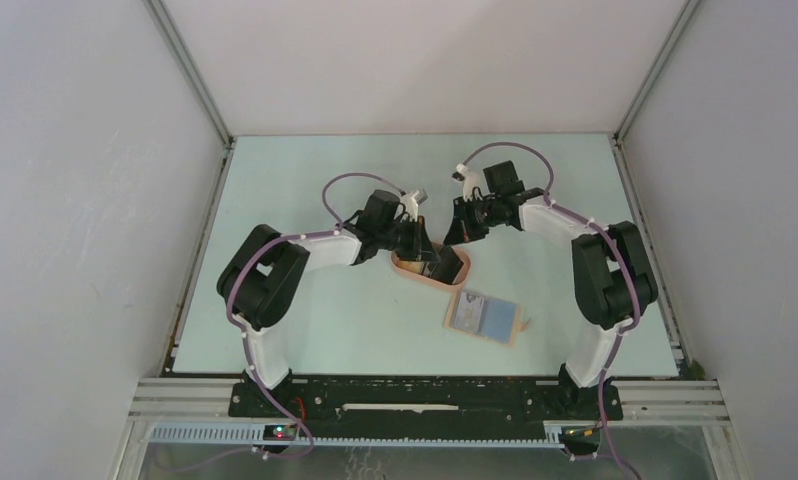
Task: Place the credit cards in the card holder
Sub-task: Pick up the credit card from the storage box.
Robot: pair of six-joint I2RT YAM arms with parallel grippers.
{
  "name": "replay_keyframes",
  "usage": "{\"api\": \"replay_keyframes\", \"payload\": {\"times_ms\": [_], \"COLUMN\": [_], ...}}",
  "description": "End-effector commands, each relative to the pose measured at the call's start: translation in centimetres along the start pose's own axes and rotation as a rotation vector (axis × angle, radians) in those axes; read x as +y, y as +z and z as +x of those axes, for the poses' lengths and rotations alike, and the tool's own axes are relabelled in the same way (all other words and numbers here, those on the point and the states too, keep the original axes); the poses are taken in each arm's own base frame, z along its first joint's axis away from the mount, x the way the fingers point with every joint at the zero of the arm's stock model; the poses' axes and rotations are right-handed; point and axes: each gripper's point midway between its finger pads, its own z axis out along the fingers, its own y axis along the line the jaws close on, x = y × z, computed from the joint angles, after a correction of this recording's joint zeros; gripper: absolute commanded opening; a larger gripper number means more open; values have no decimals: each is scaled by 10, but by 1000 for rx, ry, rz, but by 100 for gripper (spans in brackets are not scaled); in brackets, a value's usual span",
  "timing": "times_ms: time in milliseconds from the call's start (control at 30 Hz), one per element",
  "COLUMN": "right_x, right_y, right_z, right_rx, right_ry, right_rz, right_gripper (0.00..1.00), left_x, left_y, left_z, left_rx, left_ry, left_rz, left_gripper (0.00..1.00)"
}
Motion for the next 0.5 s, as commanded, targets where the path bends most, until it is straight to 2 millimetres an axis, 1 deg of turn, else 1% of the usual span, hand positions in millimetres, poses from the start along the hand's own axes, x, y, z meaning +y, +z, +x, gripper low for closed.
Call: {"api": "replay_keyframes", "payload": {"times_ms": [0,133,467], "right_x": [-2,-5,-9], "right_y": [6,12,15], "right_z": [-14,-5,5], "right_rx": [-22,12,54], "right_ry": [-14,-10,-17], "right_rz": [21,25,22], "right_gripper": [3,2,2], "left_x": [-4,-3,2], "left_y": [-4,-4,-5], "left_z": [-2,0,-1], "left_rx": [-16,-18,-26], "left_ry": [3,-4,-20], "left_rz": [28,25,18], "left_gripper": [2,3,4]}}
